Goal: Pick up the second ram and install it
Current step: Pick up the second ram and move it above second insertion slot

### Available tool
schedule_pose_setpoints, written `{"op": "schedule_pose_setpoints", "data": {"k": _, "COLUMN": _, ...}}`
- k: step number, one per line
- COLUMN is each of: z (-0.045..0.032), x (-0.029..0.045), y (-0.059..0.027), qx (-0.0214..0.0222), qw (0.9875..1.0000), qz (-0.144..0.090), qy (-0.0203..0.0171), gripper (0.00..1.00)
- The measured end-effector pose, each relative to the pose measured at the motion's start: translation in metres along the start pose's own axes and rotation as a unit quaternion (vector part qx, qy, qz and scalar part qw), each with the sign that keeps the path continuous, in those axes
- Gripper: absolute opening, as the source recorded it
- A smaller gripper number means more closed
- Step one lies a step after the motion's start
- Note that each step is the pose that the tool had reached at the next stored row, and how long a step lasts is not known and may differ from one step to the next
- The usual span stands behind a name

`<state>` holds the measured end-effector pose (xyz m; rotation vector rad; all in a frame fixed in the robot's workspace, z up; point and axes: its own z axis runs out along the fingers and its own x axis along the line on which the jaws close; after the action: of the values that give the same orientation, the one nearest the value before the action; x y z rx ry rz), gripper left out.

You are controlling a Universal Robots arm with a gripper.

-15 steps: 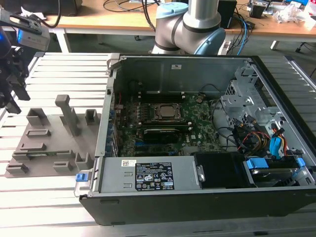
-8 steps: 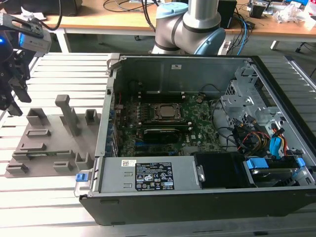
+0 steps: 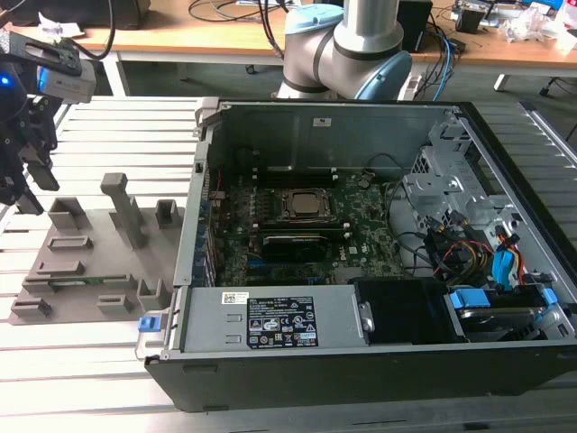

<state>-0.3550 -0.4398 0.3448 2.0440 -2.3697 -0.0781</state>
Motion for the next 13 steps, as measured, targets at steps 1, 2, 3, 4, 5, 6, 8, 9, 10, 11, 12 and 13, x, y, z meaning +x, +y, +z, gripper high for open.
{"op": "schedule_pose_setpoints", "data": {"k": 1, "z": 0.0010, "x": 0.0000, "y": 0.0000, "qx": 0.0000, "qw": 1.0000, "qz": 0.000, "qy": 0.0000, "gripper": 0.42}}
{"op": "schedule_pose_setpoints", "data": {"k": 2, "z": 0.0019, "x": 0.0001, "y": -0.0001, "qx": 0.0000, "qw": 1.0000, "qz": 0.000, "qy": 0.0000, "gripper": 0.42}}
{"op": "schedule_pose_setpoints", "data": {"k": 3, "z": 0.0028, "x": 0.0001, "y": -0.0001, "qx": 0.0000, "qw": 1.0000, "qz": 0.000, "qy": 0.0000, "gripper": 0.42}}
{"op": "schedule_pose_setpoints", "data": {"k": 4, "z": 0.0035, "x": 0.0001, "y": -0.0002, "qx": 0.0000, "qw": 1.0000, "qz": 0.000, "qy": 0.0000, "gripper": 0.42}}
{"op": "schedule_pose_setpoints", "data": {"k": 5, "z": 0.0046, "x": 0.0001, "y": -0.0002, "qx": 0.0000, "qw": 1.0000, "qz": 0.000, "qy": 0.0000, "gripper": 0.42}}
{"op": "schedule_pose_setpoints", "data": {"k": 6, "z": 0.0056, "x": 0.0001, "y": -0.0003, "qx": 0.0000, "qw": 1.0000, "qz": 0.000, "qy": 0.0000, "gripper": 0.42}}
{"op": "schedule_pose_setpoints", "data": {"k": 8, "z": 0.0079, "x": 0.0002, "y": -0.0003, "qx": 0.0000, "qw": 1.0000, "qz": 0.000, "qy": 0.0000, "gripper": 0.42}}
{"op": "schedule_pose_setpoints", "data": {"k": 9, "z": 0.0091, "x": 0.0002, "y": -0.0004, "qx": 0.0000, "qw": 1.0000, "qz": 0.000, "qy": 0.0000, "gripper": 0.42}}
{"op": "schedule_pose_setpoints", "data": {"k": 10, "z": 0.0108, "x": 0.0003, "y": -0.0005, "qx": 0.0000, "qw": 1.0000, "qz": 0.000, "qy": 0.0000, "gripper": 0.42}}
{"op": "schedule_pose_setpoints", "data": {"k": 11, "z": 0.0121, "x": 0.0003, "y": -0.0006, "qx": 0.0000, "qw": 1.0000, "qz": 0.000, "qy": 0.0000, "gripper": 0.42}}
{"op": "schedule_pose_setpoints", "data": {"k": 12, "z": 0.0134, "x": 0.0003, "y": -0.0006, "qx": 0.0000, "qw": 1.0000, "qz": 0.000, "qy": 0.0000, "gripper": 0.42}}
{"op": "schedule_pose_setpoints", "data": {"k": 13, "z": 0.0144, "x": 0.0004, "y": -0.0007, "qx": 0.0000, "qw": 1.0000, "qz": 0.000, "qy": 0.0000, "gripper": 0.42}}
